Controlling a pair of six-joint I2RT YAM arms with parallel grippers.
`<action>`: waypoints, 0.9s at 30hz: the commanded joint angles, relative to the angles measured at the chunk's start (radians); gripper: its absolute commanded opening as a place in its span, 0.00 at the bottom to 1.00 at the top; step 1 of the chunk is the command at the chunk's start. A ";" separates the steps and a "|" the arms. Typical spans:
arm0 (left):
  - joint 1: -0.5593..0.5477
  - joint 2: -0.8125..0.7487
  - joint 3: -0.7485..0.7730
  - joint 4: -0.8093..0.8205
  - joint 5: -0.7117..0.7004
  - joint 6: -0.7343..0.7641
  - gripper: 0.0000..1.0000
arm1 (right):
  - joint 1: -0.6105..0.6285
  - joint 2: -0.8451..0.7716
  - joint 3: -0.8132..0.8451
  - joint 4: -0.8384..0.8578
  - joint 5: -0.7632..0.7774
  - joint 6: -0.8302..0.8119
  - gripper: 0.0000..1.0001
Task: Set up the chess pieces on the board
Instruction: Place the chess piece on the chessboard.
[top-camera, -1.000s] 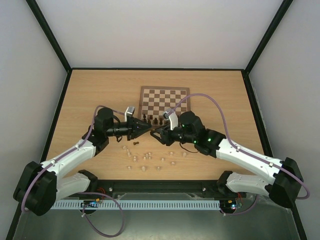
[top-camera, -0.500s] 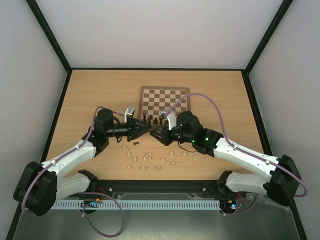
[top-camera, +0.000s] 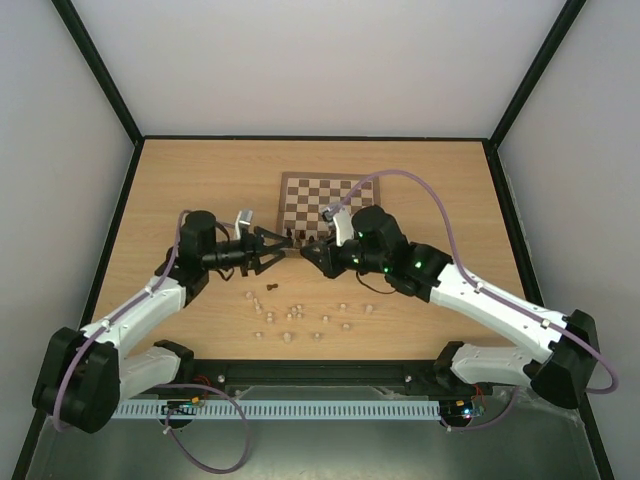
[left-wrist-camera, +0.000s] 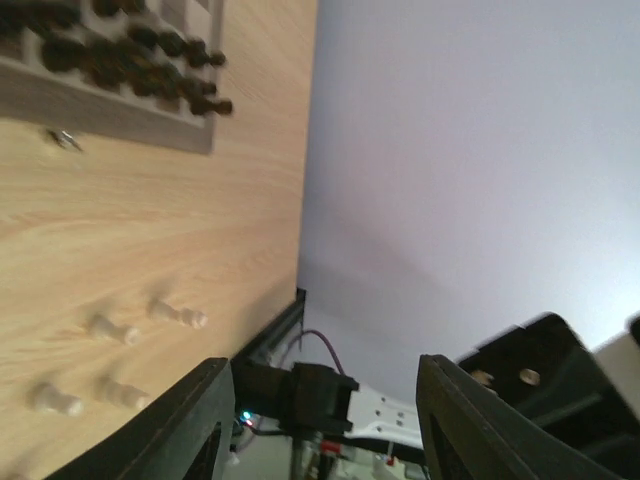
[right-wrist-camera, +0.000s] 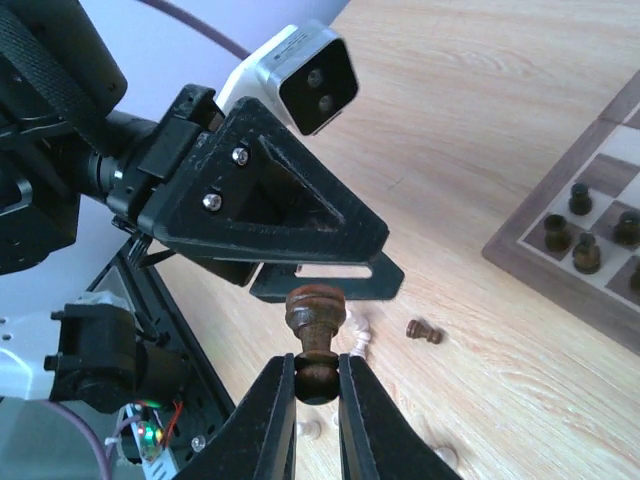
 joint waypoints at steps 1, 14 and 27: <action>0.119 -0.032 0.067 -0.210 0.011 0.180 0.55 | -0.004 0.054 0.156 -0.247 0.096 -0.035 0.11; 0.326 -0.022 0.068 -0.424 0.020 0.465 0.56 | -0.141 0.594 0.785 -0.822 0.283 -0.118 0.10; 0.383 0.027 0.028 -0.425 0.075 0.551 0.56 | -0.163 1.075 1.276 -1.143 0.428 -0.136 0.08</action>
